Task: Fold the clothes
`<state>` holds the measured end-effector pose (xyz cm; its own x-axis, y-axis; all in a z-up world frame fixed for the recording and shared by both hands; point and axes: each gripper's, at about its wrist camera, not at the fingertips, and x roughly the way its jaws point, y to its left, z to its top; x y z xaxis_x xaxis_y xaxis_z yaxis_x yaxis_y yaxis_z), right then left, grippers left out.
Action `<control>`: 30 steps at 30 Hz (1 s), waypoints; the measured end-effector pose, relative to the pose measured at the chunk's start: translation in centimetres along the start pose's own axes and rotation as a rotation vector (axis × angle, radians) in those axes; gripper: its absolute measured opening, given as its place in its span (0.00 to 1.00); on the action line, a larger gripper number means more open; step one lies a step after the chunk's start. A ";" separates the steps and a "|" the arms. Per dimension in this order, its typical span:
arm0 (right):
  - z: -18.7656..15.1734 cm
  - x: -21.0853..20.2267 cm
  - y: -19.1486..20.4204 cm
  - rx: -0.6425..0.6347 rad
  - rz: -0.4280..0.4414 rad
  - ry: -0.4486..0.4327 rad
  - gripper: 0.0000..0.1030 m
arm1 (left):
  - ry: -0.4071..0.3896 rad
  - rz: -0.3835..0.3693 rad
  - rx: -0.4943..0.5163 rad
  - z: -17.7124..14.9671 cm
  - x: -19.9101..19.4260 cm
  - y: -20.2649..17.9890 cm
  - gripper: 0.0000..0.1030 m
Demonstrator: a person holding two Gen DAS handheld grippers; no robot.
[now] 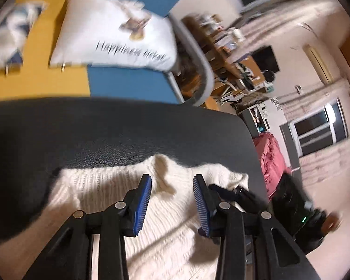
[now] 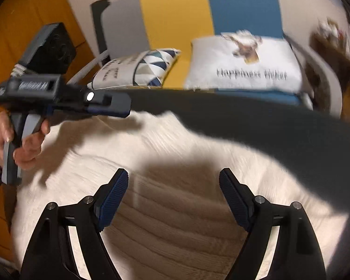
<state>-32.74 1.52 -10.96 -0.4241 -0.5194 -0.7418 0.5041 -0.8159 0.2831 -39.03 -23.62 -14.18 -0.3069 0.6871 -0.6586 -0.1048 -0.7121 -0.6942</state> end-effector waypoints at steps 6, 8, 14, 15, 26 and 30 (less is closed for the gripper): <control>-0.3 -0.9 -2.2 0.114 0.123 -0.069 0.81 | 0.032 -0.033 -0.028 0.3 2.2 0.0 0.36; -0.2 -1.0 -2.1 0.113 0.123 -0.070 0.81 | 0.044 -0.016 -0.017 0.5 3.2 -0.3 0.34; 0.0 -1.2 -0.9 0.067 0.035 -0.062 0.81 | -0.008 -0.010 0.096 0.0 3.4 -2.6 0.01; 0.2 -1.3 -0.2 0.028 0.008 -0.059 0.81 | -0.028 -0.020 0.112 0.0 3.1 -2.9 0.01; 0.8 1.8 -0.3 -0.045 -0.013 0.012 0.81 | -0.077 0.050 0.059 0.9 4.9 -0.4 0.03; 0.9 2.2 0.3 -0.068 -0.036 0.017 0.81 | -0.069 0.024 0.036 0.8 3.1 -0.5 0.18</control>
<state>-34.18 -0.02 -11.95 -0.4305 -0.4849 -0.7613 0.5386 -0.8148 0.2145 -40.68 -21.23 -15.69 -0.3736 0.6595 -0.6523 -0.1303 -0.7336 -0.6670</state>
